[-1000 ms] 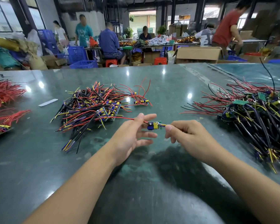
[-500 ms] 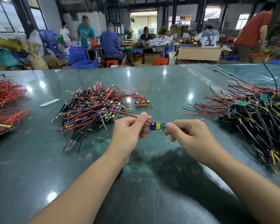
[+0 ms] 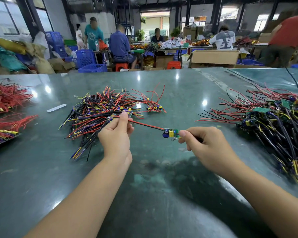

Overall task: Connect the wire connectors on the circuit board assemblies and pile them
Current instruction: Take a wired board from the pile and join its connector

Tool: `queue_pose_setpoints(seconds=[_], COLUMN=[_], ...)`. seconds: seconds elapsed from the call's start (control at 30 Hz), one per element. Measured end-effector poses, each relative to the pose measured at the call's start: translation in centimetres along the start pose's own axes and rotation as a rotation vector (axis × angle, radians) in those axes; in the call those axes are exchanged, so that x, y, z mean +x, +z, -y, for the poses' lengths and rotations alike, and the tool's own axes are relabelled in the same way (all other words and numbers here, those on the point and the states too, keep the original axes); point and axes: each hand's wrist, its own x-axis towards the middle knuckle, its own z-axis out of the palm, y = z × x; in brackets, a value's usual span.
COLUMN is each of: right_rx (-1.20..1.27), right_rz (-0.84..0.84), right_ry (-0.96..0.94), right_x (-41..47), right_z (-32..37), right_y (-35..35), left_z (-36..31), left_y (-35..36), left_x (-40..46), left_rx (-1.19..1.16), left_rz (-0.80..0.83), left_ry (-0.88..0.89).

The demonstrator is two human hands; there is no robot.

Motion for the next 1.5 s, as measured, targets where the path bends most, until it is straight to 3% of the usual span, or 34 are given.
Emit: queue_pose_setpoints(seconds=[0.27,0.5,0.87,0.97,1.07,1.17,1.5], right_rx=[-0.004,0.125,0.157,0.186,0.174,0.139,0.130], right_rz=[0.009,0.202,-0.054,-0.160,-0.194,-0.142,-0.148], right_ry=[-0.070,-0.170,-0.105,-0.093,-0.088,-0.064,-0.022], right_x=[-0.3,-0.9,-0.5,-0.1,0.0,-0.2,-0.3], right_z=[0.3,0.8,0.6,0.3,0.2,0.3,0.4], right_y=[0.2,0.0,0.4,0.0,-0.3,0.2,0.7], left_z=[-0.4,-0.3,-0.4,-1.1,-1.3,-0.6,0.1], left_y=[-0.8,-1.1,-0.7,-0.1,0.6,1.1,1.2], left_x=[1.3,1.7,0.9,-0.1,-1.9,-3.9,-4.1], left_rx=[-0.051,-0.008,-0.017,-0.124,-0.092,0.011,0.064], left_rz=[-0.052,-0.064,-0.032,0.112,0.471,0.734,0.789], left_ry=[-0.006,-0.017,-0.085,-0.250,-0.406,-0.422,-0.428])
